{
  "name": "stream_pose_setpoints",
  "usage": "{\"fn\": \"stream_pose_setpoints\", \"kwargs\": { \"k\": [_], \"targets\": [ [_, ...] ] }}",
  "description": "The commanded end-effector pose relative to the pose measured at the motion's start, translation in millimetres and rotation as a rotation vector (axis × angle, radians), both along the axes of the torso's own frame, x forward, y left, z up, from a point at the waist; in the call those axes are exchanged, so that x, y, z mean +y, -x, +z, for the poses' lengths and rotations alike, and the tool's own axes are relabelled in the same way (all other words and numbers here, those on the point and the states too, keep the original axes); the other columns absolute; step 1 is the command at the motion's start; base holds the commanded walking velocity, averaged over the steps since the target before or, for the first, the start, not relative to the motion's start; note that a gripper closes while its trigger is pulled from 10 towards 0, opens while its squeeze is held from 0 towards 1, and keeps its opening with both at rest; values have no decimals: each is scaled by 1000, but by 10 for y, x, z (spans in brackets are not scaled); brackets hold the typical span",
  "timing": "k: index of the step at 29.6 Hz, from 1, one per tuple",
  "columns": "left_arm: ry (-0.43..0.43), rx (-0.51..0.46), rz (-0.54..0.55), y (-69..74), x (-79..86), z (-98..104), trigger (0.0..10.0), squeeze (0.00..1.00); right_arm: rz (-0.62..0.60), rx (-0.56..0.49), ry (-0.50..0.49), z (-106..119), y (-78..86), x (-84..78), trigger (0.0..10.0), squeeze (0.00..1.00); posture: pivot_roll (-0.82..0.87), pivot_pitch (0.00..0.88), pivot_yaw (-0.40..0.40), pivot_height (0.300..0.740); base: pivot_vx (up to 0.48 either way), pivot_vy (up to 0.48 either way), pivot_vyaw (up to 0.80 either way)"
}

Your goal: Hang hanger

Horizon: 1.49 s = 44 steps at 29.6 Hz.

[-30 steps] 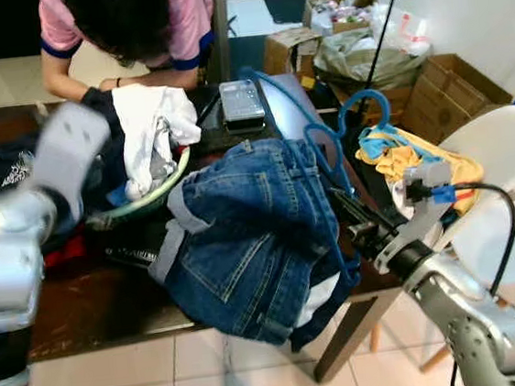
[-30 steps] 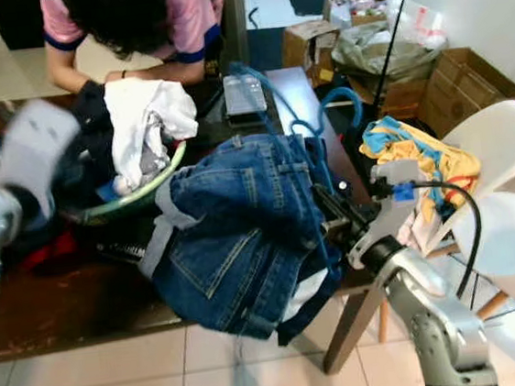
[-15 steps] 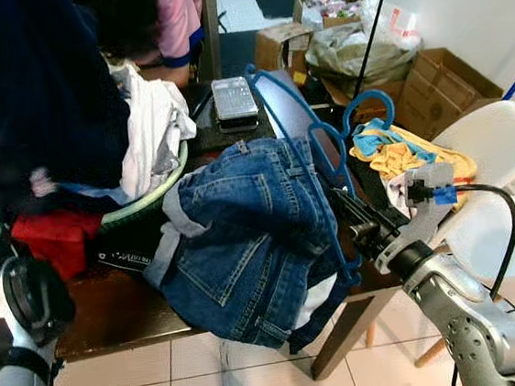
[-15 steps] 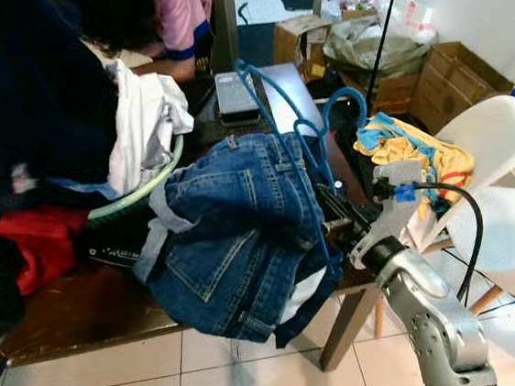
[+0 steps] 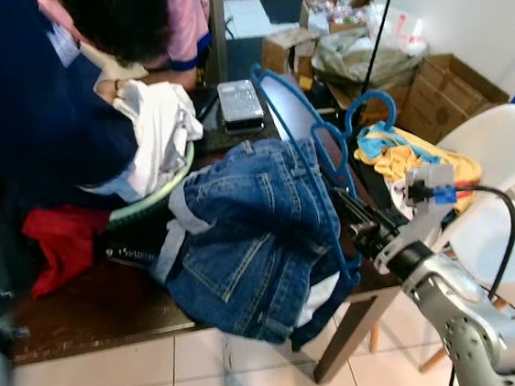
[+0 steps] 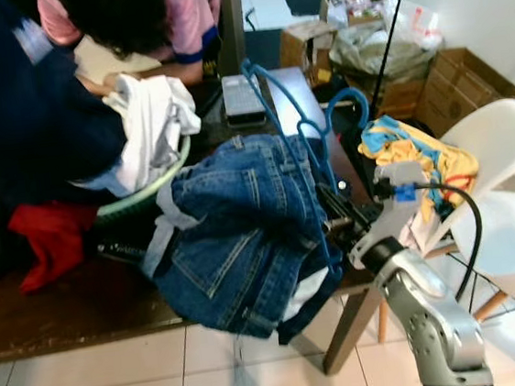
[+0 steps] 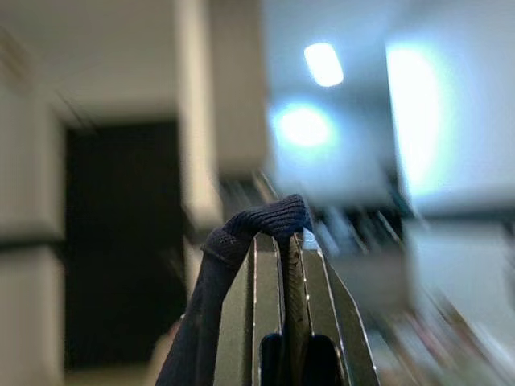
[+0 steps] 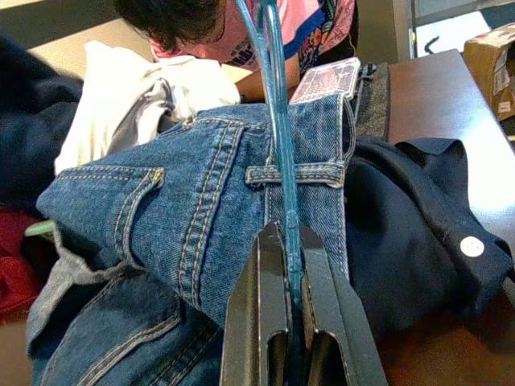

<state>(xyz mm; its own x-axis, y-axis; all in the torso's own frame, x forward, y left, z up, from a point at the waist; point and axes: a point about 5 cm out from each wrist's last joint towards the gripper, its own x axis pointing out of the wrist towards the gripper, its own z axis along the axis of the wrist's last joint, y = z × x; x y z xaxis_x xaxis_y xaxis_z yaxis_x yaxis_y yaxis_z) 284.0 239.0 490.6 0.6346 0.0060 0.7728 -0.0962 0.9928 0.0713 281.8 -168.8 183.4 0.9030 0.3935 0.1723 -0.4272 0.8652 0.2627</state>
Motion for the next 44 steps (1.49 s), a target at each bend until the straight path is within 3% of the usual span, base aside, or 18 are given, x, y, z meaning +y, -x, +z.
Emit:
{"fn": "stream_pose_setpoints", "kwargs": {
  "k": [1, 5, 7, 8, 9, 14, 18, 19, 23, 26, 28, 29, 31, 33, 36, 39, 40, 44],
  "targets": [
    [-13, 63, -59, -84, -127, -111, 0, 0, -13, 4, 8, -15, 4, -22, 10000, 0, 75, 135, -27, 740, 0, 0, 0],
    [3, 174, -122, -268, -260, -399, 0, 0, -18, 7, 22, -19, 9, -30, 10000, 0, 72, 136, -24, 740, 0, 0, 0],
    [68, 415, -274, -470, -577, -1034, 0, 0, -32, 16, 32, -29, 10, -58, 10000, 0, 66, 138, -21, 740, 0, 0, 0],
    [68, 415, -274, -470, -577, -1034, 0, 0, -32, 16, 32, -29, 10, -58, 10000, 0, 66, 138, -21, 740, 0, 0, 0],
    [67, 536, -374, -487, -778, -1354, 0, 0, -37, 17, 35, -26, 13, -70, 10000, 0, 58, 139, -20, 740, 0, 0, 0],
    [19, 656, -498, -414, -1009, -1733, 0, 0, -40, 16, 41, -12, 17, -90, 10000, 0, 56, 136, -19, 740, 0, 0, 0],
    [-151, 672, -678, -206, -1137, -1908, 0, 0, -38, 11, 42, 5, 18, -118, 10000, 0, 54, 135, -18, 740, 0, 0, 0],
    [-151, 672, -678, -206, -1137, -1908, 0, 0, -38, 11, 42, 5, 18, -118, 10000, 0, 54, 135, -18, 740, 0, 0, 0],
    [-289, 653, -1002, 211, -1026, -1865, 0, 0, -31, 9, 40, 13, 35, -134, 10000, 0, 52, 135, -16, 740, 0, 0, 0],
    [-294, 646, -1051, 287, -970, -1838, 0, 0, -30, 9, 39, 13, 37, -139, 10000, 0, 54, 135, -16, 740, 0, 0, 0],
    [-336, 666, -1138, 476, -769, -1854, 0, 0, -31, 12, 36, 8, 34, -153, 10000, 0, 56, 136, -14, 740, 0, 0, 0],
    [-336, 666, -1138, 476, -769, -1854, 0, 0, -31, 12, 36, 8, 34, -153, 10000, 0, 56, 136, -14, 740, 0, 0, 0],
    [-400, 738, -1230, 676, -661, -1967, 0, 0, -32, 16, 37, 3, 35, -159, 10000, 0, 58, 140, -13, 740, 0, 0, 0],
    [-400, 738, -1230, 676, -661, -1967, 0, 0, -32, 16, 37, 3, 35, -159, 10000, 0, 58, 140, -13, 740, 0, 0, 0],
    [-456, 1025, -1284, 939, -642, -2468, 0, 0, -32, 25, 46, -13, 45, -173, 10000, 0, 62, 151, -12, 740, 0, 0, 0],
    [-469, 1150, -1239, 991, -630, -2691, 314, 0, -33, 28, 49, -18, 48, -176, 10000, 0, 62, 151, -13, 740, 0, 0, 0],
    [-456, 1221, -1130, 930, -583, -2859, 3725, 0, -30, 30, 51, -22, 47, -169, 10000, 0, 63, 152, -15, 740, 0, 0, 0],
    [-450, 1232, -1098, 899, -571, -2898, 3725, 0, -29, 30, 51, -22, 47, -166, 10000, 0, 63, 152, -15, 740, 0, 0, 0]
  ]
}}
